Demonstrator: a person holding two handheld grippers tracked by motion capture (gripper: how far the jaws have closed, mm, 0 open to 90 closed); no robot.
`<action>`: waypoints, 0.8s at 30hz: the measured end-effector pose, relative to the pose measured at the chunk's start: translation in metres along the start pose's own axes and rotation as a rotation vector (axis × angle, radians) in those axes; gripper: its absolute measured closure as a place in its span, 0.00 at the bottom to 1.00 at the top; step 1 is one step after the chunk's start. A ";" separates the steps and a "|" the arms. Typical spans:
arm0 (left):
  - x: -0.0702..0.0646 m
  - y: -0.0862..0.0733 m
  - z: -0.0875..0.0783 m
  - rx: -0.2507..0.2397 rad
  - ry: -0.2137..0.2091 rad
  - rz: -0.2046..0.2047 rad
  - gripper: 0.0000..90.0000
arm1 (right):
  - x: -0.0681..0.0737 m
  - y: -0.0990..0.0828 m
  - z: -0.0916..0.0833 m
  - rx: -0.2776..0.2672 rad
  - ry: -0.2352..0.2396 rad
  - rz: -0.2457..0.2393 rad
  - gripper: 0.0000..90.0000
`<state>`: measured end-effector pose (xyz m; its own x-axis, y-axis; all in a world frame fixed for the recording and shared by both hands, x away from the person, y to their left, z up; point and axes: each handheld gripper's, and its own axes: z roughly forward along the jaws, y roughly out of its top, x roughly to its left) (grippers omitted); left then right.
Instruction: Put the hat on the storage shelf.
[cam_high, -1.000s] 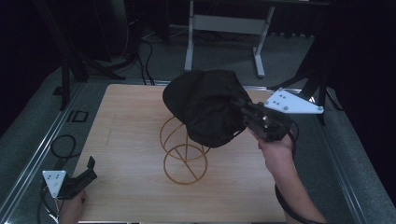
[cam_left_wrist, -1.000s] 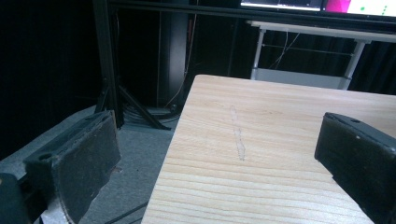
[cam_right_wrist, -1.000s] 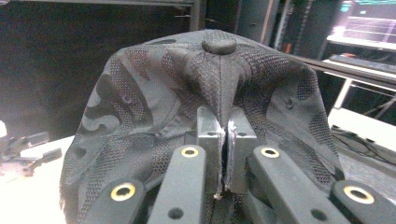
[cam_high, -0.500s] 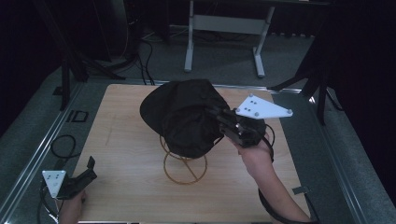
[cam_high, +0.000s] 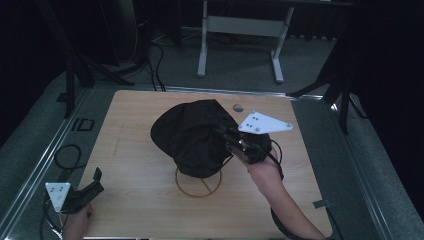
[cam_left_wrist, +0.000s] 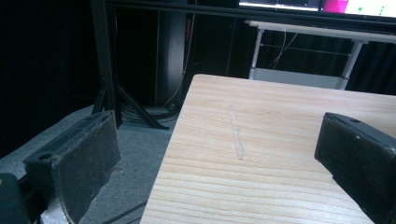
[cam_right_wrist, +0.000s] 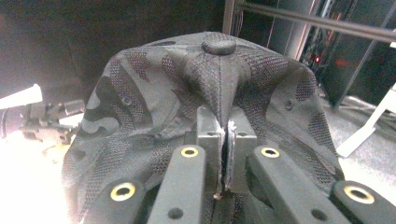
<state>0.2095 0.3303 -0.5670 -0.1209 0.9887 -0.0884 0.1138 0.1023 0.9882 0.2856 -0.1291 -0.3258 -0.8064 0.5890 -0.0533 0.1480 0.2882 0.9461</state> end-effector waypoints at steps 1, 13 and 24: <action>0.000 0.000 0.000 -0.001 0.000 0.001 0.01 | 0.000 -0.002 0.001 0.005 0.001 0.002 0.96; 0.000 0.000 0.000 0.000 -0.004 -0.001 0.01 | -0.001 -0.024 0.016 0.064 0.011 0.027 0.95; 0.000 0.000 0.000 0.000 -0.004 -0.001 0.01 | -0.006 -0.034 0.016 0.057 0.009 0.055 0.82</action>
<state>0.2094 0.3305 -0.5670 -0.1173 0.9890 -0.0897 0.1142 0.1032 0.9881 0.2948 -0.1298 -0.3626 -0.8011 0.5985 0.0013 0.2242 0.2982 0.9278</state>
